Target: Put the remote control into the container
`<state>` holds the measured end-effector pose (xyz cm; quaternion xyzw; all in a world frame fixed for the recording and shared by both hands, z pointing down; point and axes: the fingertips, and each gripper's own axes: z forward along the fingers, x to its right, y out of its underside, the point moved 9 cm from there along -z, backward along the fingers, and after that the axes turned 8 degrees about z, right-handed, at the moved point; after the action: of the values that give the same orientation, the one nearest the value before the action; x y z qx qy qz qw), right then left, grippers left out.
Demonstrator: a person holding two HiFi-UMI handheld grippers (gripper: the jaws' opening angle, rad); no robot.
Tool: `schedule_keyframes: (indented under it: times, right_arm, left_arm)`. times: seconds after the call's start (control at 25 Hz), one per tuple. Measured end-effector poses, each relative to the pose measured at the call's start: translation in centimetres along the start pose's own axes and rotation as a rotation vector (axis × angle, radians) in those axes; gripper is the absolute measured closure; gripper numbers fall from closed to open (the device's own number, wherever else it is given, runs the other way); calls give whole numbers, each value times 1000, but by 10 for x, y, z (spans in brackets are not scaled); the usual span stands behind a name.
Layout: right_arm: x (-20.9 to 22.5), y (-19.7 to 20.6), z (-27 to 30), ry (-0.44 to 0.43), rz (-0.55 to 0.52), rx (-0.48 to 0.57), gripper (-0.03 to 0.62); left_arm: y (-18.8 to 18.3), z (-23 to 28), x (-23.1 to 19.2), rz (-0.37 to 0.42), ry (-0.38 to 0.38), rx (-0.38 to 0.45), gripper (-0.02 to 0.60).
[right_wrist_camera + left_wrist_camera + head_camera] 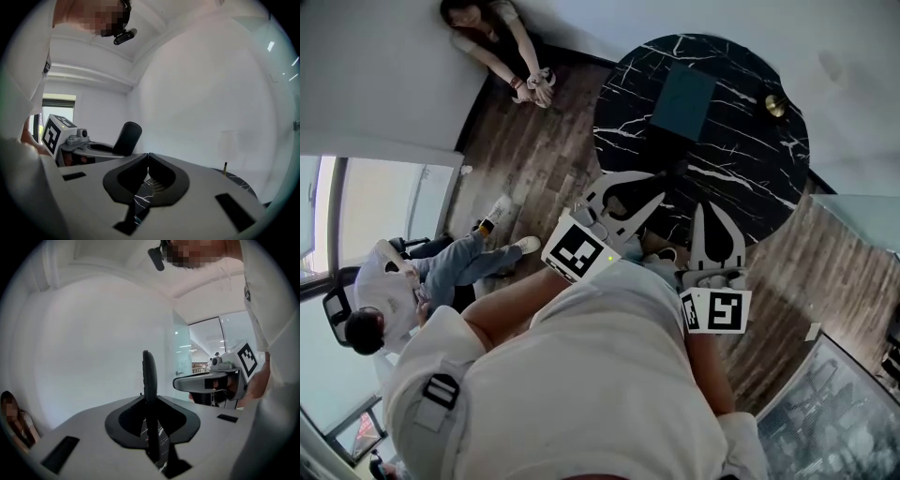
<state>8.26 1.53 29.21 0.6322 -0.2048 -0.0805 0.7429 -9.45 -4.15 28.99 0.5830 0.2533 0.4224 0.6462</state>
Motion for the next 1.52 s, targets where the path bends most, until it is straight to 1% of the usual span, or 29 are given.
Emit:
schedule_keyframes:
  times: [0.12, 0.28, 0.44, 0.56, 0.76, 0.92, 1.0, 1.12, 1.24, 1.52]
  right_arm:
    - [6, 10, 11, 15, -5, -15, 583]
    - [17, 28, 26, 46, 16, -43, 583]
    - [29, 51, 39, 76, 16, -89, 583]
    - [39, 67, 47, 97, 30, -119, 583]
    - [50, 98, 59, 104, 51, -182, 583]
    - [56, 121, 69, 98, 53, -219, 583]
    - [60, 133, 73, 98, 54, -241, 583]
    - [63, 149, 78, 99, 59, -273, 583]
    - [65, 160, 82, 97, 67, -289, 583]
    - [70, 175, 92, 93, 76, -317, 583]
  left_arm:
    - [19, 13, -6, -2, 12, -42, 511]
    - [48, 33, -14, 19, 57, -134, 511]
    - [85, 54, -15, 53, 88, -227, 511]
    - [108, 70, -15, 78, 104, -260, 511]
    - [146, 95, -13, 118, 116, -306, 511]
    - [178, 113, -12, 157, 142, -387, 511]
    - [193, 121, -13, 156, 154, -430, 511]
    - [209, 129, -14, 145, 165, -475, 511]
    - [223, 136, -13, 150, 178, -506, 511]
    - [251, 153, -13, 183, 211, -570, 511]
